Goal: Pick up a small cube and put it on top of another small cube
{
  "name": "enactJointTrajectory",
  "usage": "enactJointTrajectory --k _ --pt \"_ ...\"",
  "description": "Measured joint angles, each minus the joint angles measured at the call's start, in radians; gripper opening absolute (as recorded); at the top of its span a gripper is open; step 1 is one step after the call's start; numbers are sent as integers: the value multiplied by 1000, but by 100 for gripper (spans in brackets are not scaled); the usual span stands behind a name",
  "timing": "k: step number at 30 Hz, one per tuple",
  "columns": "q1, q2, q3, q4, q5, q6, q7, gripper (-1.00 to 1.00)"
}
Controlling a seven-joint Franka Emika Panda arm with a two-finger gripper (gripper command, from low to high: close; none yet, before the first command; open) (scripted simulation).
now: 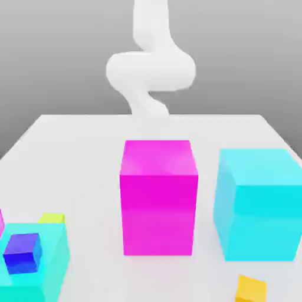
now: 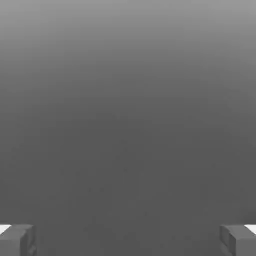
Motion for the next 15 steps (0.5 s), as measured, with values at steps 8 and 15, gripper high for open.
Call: enactJointTrajectory --k 8,15 --pt "62 306 -250 -134 135 153 -280 0" --pt "53 566 -394 -248 240 283 -510 0"
